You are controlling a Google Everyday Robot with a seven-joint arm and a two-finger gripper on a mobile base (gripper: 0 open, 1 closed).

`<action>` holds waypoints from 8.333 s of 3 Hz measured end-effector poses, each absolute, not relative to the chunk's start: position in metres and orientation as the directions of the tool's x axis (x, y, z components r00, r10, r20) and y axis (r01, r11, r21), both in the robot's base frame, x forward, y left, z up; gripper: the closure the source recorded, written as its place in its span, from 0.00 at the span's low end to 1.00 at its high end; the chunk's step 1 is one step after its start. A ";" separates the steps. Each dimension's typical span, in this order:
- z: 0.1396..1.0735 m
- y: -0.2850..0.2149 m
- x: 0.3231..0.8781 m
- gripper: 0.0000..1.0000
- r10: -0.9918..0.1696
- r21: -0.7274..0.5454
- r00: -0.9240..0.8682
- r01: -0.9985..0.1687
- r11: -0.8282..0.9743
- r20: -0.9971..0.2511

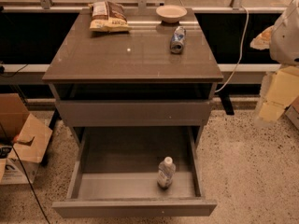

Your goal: Pick blue plastic bottle from middle drawer and place on counter

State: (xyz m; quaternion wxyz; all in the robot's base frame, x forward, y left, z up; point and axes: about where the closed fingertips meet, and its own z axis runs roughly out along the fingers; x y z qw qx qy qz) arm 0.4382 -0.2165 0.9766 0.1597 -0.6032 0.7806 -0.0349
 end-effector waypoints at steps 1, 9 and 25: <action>0.976 -0.215 0.439 0.00 -0.952 -0.252 -0.219 -0.929 0.271 -0.215; 0.740 -0.155 0.489 0.00 -0.753 -0.033 -0.373 -0.886 0.462 -0.541; 0.570 -0.098 0.519 1.00 -0.217 0.360 -0.700 -0.578 0.732 -0.681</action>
Offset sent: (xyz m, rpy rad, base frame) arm 0.0103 0.0232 -0.0264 0.1102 -0.0564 0.0102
